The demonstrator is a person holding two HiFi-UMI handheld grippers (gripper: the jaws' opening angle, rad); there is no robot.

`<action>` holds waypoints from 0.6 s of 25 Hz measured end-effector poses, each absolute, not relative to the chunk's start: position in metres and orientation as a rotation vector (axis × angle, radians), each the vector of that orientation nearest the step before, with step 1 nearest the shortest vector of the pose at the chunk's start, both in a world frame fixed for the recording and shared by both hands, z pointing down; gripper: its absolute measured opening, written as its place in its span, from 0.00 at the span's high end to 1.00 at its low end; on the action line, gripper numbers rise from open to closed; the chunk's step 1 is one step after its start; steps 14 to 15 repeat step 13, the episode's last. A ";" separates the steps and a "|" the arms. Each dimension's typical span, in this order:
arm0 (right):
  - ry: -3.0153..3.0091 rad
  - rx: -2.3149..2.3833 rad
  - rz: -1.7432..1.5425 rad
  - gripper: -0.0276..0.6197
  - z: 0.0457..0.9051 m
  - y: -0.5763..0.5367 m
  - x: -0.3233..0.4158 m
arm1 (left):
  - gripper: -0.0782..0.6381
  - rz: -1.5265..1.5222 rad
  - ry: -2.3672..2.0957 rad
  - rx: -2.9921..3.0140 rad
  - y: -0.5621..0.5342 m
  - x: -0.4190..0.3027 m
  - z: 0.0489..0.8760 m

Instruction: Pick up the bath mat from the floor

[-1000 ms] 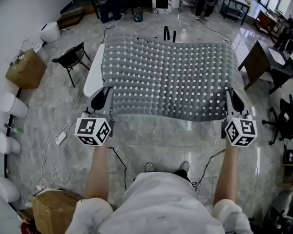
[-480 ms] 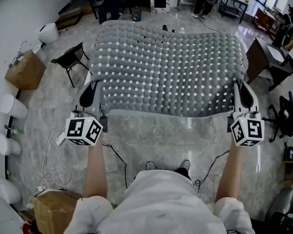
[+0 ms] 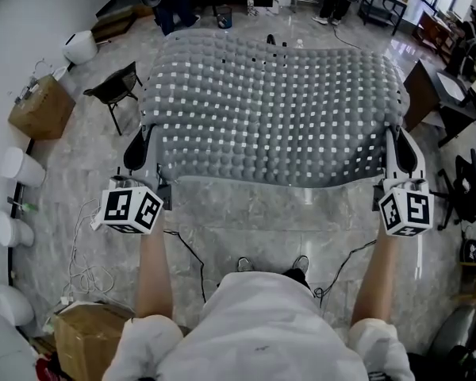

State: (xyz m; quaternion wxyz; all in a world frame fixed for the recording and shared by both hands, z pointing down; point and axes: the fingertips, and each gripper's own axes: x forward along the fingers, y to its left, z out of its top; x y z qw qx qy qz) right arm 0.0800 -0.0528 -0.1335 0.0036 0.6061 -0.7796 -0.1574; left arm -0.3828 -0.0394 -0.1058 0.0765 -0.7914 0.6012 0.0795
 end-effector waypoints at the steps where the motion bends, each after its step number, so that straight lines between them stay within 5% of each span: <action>1: -2.442 1.903 -0.495 0.88 -0.134 -0.053 0.080 | 0.80 0.237 1.802 -2.373 -0.040 -0.383 -0.105; 15: -2.424 1.909 -0.504 0.88 -0.135 -0.051 0.079 | 0.80 0.253 1.806 -2.367 -0.037 -0.387 -0.108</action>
